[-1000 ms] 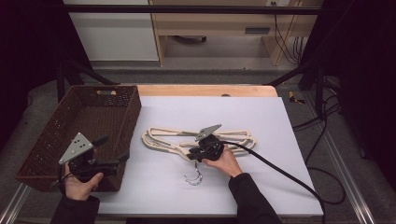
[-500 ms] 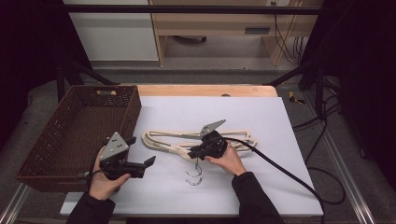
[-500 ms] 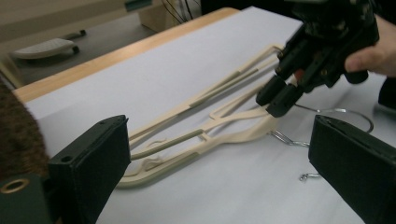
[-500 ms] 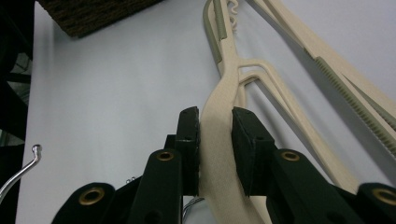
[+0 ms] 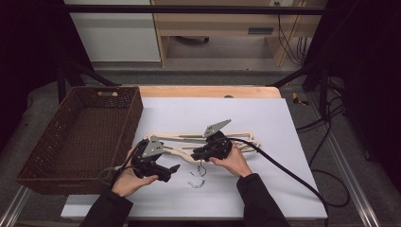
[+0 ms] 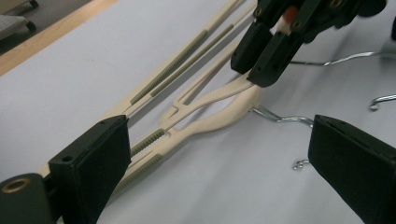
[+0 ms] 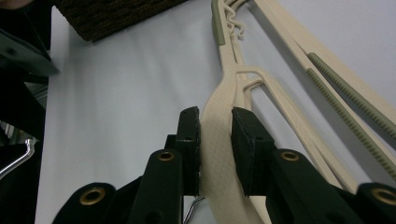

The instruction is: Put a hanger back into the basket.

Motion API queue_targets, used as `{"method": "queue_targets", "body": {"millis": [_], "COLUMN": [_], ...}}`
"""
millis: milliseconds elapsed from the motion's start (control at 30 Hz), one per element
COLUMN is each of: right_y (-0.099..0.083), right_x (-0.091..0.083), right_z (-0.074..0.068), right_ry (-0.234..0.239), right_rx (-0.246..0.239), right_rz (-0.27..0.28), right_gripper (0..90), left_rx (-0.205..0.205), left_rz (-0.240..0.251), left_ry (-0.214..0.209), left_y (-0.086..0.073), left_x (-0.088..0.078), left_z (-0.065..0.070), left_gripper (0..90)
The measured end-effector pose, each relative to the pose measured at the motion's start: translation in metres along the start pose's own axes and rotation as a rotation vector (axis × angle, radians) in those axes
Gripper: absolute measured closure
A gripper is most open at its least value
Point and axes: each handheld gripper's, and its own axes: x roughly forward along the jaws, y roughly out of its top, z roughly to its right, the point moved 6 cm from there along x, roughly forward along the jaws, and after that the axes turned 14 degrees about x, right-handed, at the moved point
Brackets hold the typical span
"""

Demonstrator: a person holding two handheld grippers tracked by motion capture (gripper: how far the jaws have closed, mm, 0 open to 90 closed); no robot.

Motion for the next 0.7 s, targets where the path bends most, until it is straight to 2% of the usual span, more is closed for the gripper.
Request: {"method": "queue_targets", "body": {"millis": [67, 133, 167, 367, 400, 467, 500, 600, 633, 667, 700], "right_y": [0.0, 0.001, 0.001, 0.002, 0.003, 0.002, 0.002, 0.002, 0.002, 0.002, 0.002], "right_x": [-0.001, -0.001, -0.003, -0.006, -0.007, -0.007, -0.008, -0.008, -0.009, -0.009, -0.01], "right_z": [0.0, 0.0, -0.002, -0.003, -0.003, -0.003, -0.004, -0.004, -0.004, -0.004, -0.005], "right_ry": [0.003, 0.004, 0.007, 0.007, 0.009, 0.007, 0.011, 0.013, 0.014, 0.014, 0.015], "right_rx": [-0.005, -0.014, -0.005, -0.007, -0.014, -0.015, -0.014, -0.012, -0.021, -0.021, -0.02], "right_rz": [-0.001, 0.005, 0.009, 0.01, 0.012, 0.01, 0.007, 0.006, 0.005, 0.005, 0.005], "right_gripper": [73.2, 73.2, 73.3, 73.7, 73.7, 73.7, 73.7, 73.7, 73.8, 73.8, 73.8], "left_rx": [0.019, 0.03, 0.051, 0.098, 0.142, 0.15, 0.173, 0.178, 0.213, 0.213, 0.249], "left_rz": [-0.037, -0.049, -0.076, -0.105, -0.127, -0.134, -0.14, -0.117, -0.131, -0.131, -0.149], "left_ry": [-0.025, -0.032, -0.035, -0.046, -0.033, -0.029, -0.016, -0.01, -0.006, -0.006, 0.008], "left_y": [-0.002, -0.003, -0.005, -0.007, -0.007, -0.007, -0.005, -0.002, -0.003, -0.003, -0.004], "left_x": [0.016, 0.019, 0.026, 0.038, 0.044, 0.046, 0.051, 0.057, 0.06, 0.06, 0.065], "left_z": [-0.001, -0.002, -0.003, -0.009, -0.013, -0.014, -0.015, -0.013, -0.01, -0.01, -0.008], "left_gripper": [5.9, 6.0, 6.6, 9.4, 10.4, 11.9, 13.2, 18.8, 20.8, 22.5, 25.3]}}
